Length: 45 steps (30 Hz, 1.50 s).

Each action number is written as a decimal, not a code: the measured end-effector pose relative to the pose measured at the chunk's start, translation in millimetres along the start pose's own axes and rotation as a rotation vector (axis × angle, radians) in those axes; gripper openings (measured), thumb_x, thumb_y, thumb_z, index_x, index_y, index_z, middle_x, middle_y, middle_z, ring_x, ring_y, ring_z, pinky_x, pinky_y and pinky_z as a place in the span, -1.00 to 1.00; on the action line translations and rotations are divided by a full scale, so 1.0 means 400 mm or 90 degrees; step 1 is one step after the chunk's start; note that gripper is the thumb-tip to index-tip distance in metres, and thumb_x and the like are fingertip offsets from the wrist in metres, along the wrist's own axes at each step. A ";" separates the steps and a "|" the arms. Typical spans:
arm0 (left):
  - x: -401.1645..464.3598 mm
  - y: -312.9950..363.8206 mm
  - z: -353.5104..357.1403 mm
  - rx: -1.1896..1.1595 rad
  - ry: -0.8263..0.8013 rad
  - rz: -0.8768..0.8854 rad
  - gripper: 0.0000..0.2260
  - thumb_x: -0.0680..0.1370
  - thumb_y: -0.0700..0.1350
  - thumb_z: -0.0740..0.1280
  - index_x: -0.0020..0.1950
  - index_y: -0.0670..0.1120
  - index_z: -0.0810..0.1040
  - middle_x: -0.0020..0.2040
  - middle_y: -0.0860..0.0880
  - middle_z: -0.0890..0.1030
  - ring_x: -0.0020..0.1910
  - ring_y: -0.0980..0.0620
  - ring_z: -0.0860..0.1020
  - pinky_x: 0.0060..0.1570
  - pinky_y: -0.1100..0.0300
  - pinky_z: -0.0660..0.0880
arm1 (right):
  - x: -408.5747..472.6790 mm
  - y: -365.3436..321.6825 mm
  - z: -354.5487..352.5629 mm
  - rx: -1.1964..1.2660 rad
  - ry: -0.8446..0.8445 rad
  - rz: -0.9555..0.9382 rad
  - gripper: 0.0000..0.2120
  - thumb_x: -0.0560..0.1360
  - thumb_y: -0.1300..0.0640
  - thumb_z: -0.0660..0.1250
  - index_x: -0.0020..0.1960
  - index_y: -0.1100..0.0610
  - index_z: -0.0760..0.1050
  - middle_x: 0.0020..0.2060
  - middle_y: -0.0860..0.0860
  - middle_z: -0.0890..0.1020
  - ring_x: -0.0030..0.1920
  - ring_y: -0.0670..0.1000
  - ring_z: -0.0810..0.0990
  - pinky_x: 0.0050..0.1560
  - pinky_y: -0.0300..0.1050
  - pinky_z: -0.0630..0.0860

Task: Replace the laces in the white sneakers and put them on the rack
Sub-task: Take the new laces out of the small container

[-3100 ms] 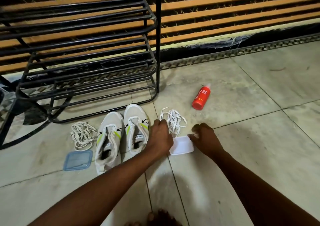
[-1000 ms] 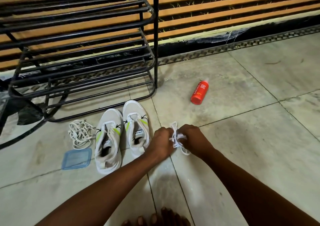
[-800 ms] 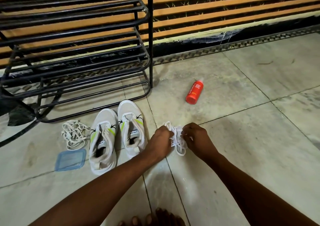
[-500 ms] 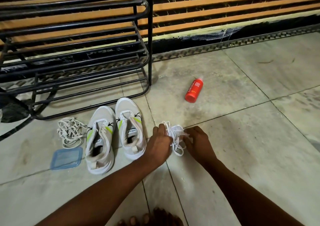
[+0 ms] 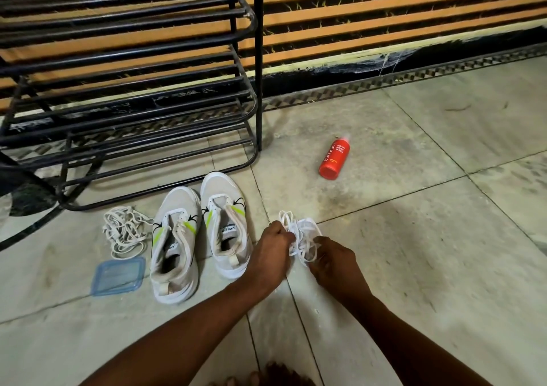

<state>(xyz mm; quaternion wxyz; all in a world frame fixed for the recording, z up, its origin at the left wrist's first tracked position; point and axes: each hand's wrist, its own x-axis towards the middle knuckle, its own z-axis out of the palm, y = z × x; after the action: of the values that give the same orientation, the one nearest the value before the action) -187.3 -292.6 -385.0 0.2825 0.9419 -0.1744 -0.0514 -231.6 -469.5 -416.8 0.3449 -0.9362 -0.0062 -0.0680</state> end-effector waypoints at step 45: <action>0.047 0.013 0.007 -0.125 0.062 -0.035 -0.82 0.57 -0.38 0.32 0.11 -0.22 0.66 0.13 -0.23 0.54 0.03 -0.15 0.53 -0.03 0.30 0.35 | 0.047 0.031 -0.034 -0.059 -0.040 -0.195 -0.54 0.48 0.01 0.40 0.32 0.17 0.54 0.08 0.03 0.61 0.06 0.09 0.57 0.07 -0.08 0.55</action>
<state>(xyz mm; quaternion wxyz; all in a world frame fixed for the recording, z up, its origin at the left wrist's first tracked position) -171.8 -304.9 -384.4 0.3803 0.9154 -0.1284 -0.0304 -213.7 -488.2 -412.1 0.2864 -0.9409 -0.1562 -0.0909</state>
